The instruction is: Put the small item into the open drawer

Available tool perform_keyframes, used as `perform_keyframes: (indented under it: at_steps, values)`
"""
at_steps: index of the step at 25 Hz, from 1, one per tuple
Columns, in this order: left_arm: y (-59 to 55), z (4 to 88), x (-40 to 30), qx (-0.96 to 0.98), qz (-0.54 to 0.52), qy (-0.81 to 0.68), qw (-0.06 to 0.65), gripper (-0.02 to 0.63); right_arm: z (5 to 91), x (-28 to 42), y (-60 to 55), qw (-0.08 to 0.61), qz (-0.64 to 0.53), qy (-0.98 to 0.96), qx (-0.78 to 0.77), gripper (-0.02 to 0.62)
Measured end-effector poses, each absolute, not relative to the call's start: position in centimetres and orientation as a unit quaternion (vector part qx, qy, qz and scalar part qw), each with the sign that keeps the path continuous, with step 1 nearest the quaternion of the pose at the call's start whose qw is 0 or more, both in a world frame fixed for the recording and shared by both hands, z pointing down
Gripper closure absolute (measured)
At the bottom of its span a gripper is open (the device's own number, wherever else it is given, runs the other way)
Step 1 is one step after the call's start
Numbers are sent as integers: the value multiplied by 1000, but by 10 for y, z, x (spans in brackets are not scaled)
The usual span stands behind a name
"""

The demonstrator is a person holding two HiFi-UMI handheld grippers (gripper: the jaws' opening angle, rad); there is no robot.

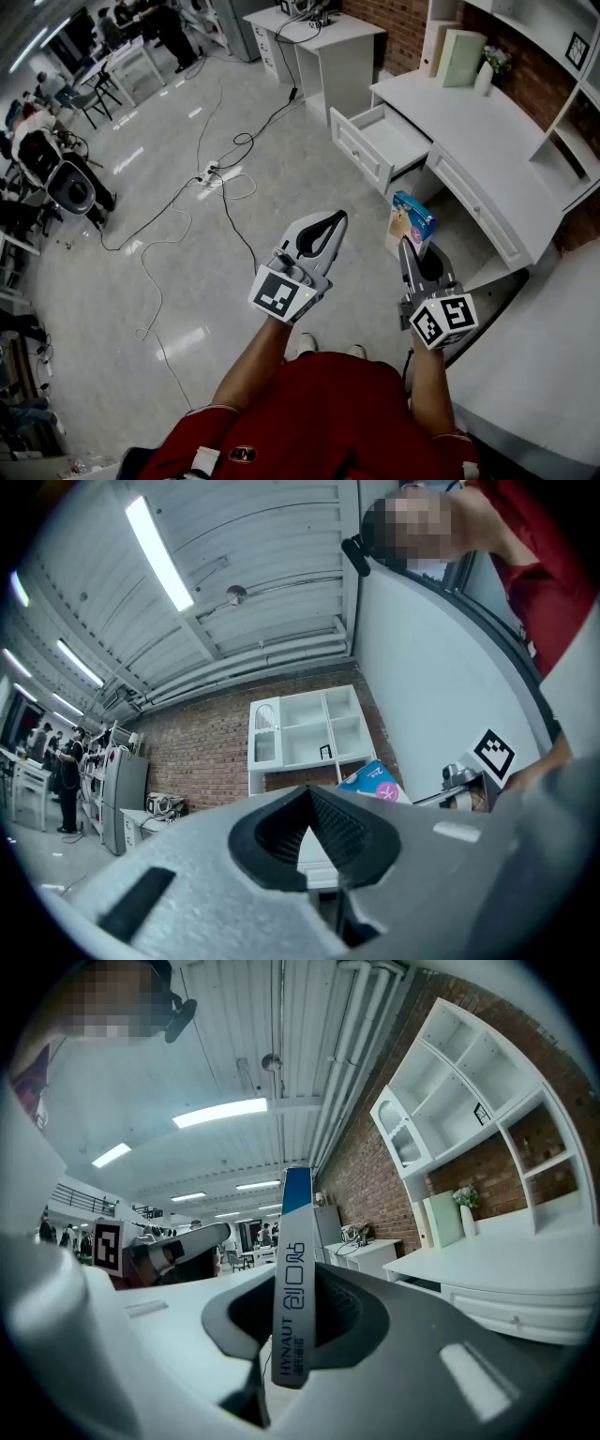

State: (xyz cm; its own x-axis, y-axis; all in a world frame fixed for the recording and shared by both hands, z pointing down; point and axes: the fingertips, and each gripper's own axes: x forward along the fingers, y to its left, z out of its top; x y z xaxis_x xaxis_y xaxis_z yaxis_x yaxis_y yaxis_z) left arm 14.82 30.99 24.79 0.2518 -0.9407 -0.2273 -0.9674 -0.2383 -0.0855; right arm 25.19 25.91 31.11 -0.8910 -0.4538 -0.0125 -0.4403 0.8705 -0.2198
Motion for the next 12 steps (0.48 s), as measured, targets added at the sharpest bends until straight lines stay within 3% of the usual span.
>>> perform_keyframes:
  at_steps: [12]
  values:
    - [298, 257, 169, -780, 52, 615, 100, 606, 323, 267, 250, 45, -128, 968, -213, 525]
